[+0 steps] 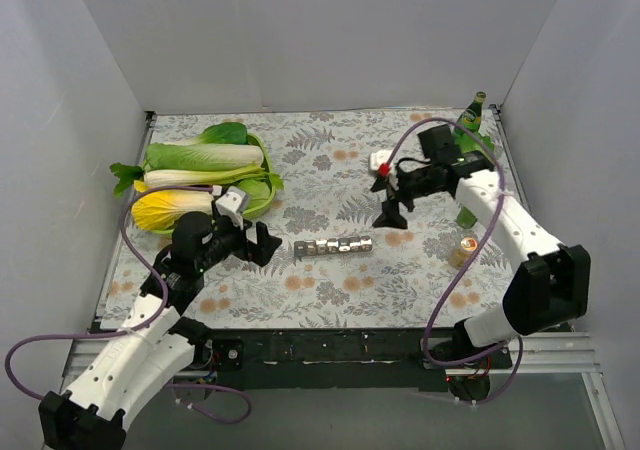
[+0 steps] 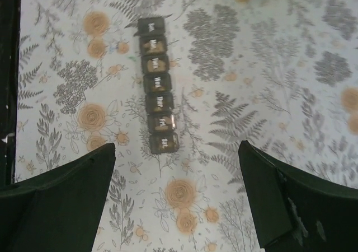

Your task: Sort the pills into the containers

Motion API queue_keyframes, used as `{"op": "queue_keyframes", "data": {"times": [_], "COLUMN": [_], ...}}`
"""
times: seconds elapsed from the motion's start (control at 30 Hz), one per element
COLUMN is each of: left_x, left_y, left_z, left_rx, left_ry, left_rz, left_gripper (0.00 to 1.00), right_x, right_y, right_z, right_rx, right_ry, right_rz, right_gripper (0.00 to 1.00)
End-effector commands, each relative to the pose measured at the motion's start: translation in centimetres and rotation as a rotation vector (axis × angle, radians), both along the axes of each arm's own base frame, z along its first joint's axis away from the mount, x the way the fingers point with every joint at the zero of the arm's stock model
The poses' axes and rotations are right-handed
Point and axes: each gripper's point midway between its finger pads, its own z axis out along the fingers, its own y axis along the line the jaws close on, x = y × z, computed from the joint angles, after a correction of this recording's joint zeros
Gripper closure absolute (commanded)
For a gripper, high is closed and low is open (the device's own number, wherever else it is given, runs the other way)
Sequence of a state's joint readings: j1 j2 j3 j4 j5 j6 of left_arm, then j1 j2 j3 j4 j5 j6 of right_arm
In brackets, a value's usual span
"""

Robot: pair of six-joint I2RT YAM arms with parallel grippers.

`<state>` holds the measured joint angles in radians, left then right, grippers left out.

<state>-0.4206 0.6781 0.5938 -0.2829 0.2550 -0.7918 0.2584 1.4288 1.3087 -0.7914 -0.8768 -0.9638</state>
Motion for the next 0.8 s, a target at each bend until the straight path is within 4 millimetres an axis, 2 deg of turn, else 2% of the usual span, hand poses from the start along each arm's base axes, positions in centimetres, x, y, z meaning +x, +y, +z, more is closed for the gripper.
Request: {"op": "queue_keyframes", "data": {"times": [0.0, 0.03, 0.07, 0.1, 0.17, 0.2, 0.23, 0.3, 0.33, 0.37, 0.57, 0.77], "left_x": [-1.2, -1.6, -2.0, -2.3, -3.0, -3.2, -3.3, -3.1, -3.1, -3.0, -2.5, -2.7], "left_y": [-0.9, -1.2, -1.3, -1.4, -1.9, -1.9, -1.9, -1.8, -1.7, -1.7, -1.7, -1.8], "left_z": [0.7, 1.0, 1.5, 0.9, 1.1, 1.0, 0.5, -0.1, -0.3, -0.5, -0.7, -0.7], "left_rx": [0.042, 0.041, 0.039, 0.067, 0.069, 0.075, 0.096, 0.116, 0.135, 0.142, 0.172, 0.186], "left_ry": [-0.184, -0.231, -0.275, -0.312, -0.371, -0.391, -0.409, -0.405, -0.407, -0.403, -0.408, -0.425], "left_rz": [-0.155, -0.195, -0.218, -0.248, -0.307, -0.318, -0.336, -0.340, -0.346, -0.345, -0.351, -0.374], "left_gripper": [0.02, 0.02, 0.02, 0.02, 0.02, 0.02, 0.02, 0.02, 0.02, 0.02, 0.02, 0.02], "right_x": [-1.4, -2.3, -2.2, -1.6, -2.1, -2.4, -1.9, -2.9, -2.5, -2.8, -2.6, -2.3], "right_y": [2.8, 3.8, 4.5, 5.4, 6.7, 7.6, 8.1, 9.0, 9.3, 9.3, 10.4, 10.2], "right_z": [-5.6, -7.3, -8.5, -8.9, -11.0, -11.5, -12.0, -13.8, -14.1, -15.1, -17.4, -18.8], "right_rx": [-0.203, -0.257, -0.279, -0.280, -0.313, -0.317, -0.329, -0.351, -0.359, -0.372, -0.405, -0.444], "right_ry": [-0.134, -0.147, -0.159, -0.203, -0.213, -0.224, -0.255, -0.259, -0.283, -0.278, -0.231, -0.187], "right_rz": [0.205, 0.244, 0.261, 0.266, 0.298, 0.316, 0.310, 0.343, 0.329, 0.332, 0.297, 0.269], "right_gripper": [0.02, 0.02, 0.02, 0.02, 0.02, 0.02, 0.02, 0.02, 0.02, 0.02, 0.05, 0.20]}}
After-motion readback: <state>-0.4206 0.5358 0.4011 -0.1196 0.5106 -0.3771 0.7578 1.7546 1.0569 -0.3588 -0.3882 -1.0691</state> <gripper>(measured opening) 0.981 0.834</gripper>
